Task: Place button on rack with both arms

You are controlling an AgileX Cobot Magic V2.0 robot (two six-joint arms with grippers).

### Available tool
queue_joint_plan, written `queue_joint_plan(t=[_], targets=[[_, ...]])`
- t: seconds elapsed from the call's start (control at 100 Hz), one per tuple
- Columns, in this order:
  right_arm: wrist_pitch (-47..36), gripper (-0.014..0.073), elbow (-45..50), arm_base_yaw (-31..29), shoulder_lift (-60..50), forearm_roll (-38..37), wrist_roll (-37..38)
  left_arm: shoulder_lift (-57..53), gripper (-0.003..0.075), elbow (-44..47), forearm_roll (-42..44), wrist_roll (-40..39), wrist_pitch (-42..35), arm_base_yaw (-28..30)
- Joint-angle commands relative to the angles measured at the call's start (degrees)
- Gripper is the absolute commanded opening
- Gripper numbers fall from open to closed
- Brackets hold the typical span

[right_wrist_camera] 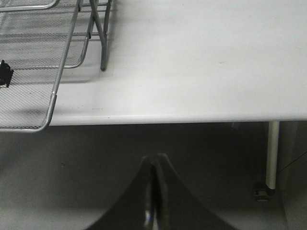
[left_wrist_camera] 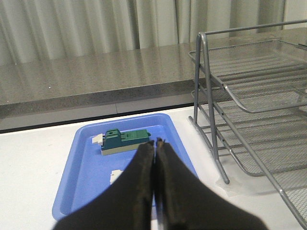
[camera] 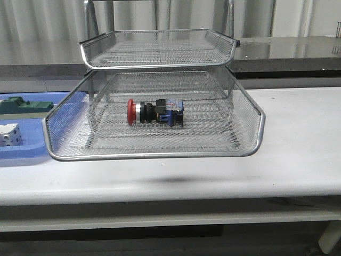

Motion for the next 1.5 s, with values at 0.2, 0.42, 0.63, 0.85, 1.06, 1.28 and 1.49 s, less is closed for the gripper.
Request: queue_joint_plan(t=[0.2, 0.42, 0.63, 0.85, 1.06, 1.28, 1.49], targets=[[-7.1, -0.0069, -1.8, -0.3, 6.0, 9.9, -0.4, 0.5, -0.0021, -1.6, -1.1, -0.6, -4.5, 0.0], [-8.3, -0.0067, -1.8, 0.3, 17.9, 23.1, -9.4, 0.5, -0.0021, -1.6, -1.1, -0.6, -4.5, 0.0], [-13.4, -0.0066, -1.8, 3.7, 28.5, 30.4, -14.5, 0.5, -0.0021, -1.6, -1.1, -0.6, -4.5, 0.0], [-18.4, -0.0057, -1.8, 12.7, 37.6, 30.7, -14.5, 0.5, -0.0021, -1.6, -1.1, -0.6, -4.5, 0.0], [-24.0, -0.0057, -1.8, 21.4, 44.9, 32.6, -14.3, 0.5, -0.0021, -1.6, -1.1, -0.6, -4.5, 0.0], [-29.1, -0.0057, -1.8, 27.8, 51.4, 35.8, -14.3, 0.5, -0.0021, -1.6, -1.1, -0.6, -4.5, 0.0], [-32.7, -0.0057, -1.9, 32.5, 56.3, 37.1, -14.3, 0.5, -0.0021, -1.6, -1.1, -0.6, -4.5, 0.0]])
